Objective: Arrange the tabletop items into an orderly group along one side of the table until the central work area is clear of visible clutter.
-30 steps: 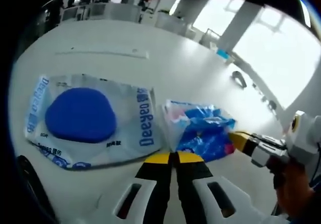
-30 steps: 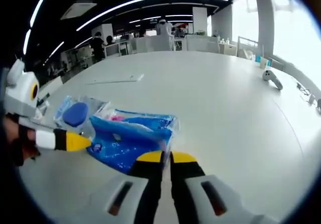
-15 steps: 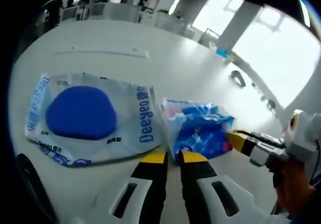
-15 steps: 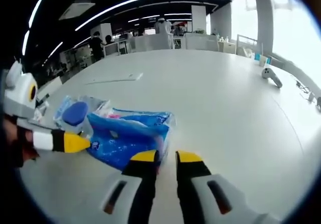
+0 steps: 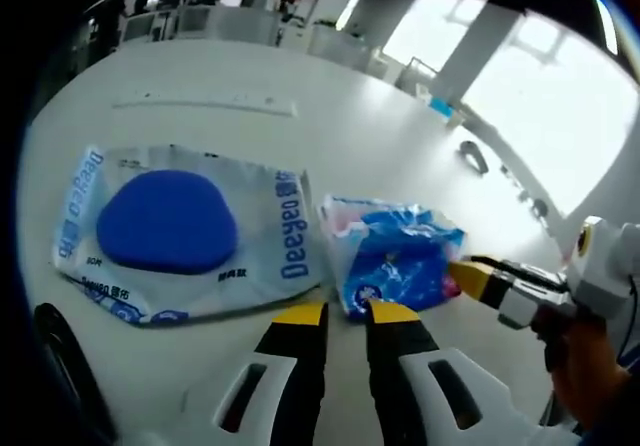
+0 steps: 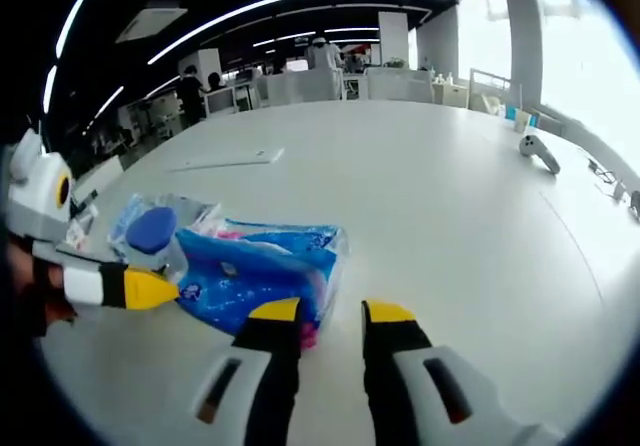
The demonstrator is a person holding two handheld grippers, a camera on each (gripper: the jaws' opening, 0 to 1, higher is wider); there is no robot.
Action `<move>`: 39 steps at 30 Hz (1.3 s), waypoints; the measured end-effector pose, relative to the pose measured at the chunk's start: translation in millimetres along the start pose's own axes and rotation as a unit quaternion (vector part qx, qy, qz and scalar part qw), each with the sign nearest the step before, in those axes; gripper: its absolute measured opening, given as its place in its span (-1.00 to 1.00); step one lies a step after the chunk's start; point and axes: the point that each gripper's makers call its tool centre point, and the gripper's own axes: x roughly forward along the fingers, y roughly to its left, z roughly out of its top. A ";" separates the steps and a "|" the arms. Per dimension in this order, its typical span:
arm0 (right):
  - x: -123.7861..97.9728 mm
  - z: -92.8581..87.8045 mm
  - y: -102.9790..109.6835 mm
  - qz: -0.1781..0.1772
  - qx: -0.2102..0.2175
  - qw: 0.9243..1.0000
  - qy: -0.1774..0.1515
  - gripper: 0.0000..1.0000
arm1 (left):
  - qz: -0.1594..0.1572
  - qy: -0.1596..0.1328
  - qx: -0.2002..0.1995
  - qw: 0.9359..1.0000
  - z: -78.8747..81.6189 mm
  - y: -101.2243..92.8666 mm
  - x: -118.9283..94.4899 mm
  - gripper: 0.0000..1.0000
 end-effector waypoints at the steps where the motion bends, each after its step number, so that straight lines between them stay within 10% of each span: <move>1: -0.5 0.8 0.1 0.000 0.000 1.000 -0.001 -0.56 | 0.001 0.000 0.000 1.000 0.1 0.3 -0.6 -0.72; 39: -32.4 25.0 18.2 -0.019 -0.007 1.000 -0.024 -0.25 | -0.071 0.014 0.057 0.996 1.0 -20.3 -38.3 -0.03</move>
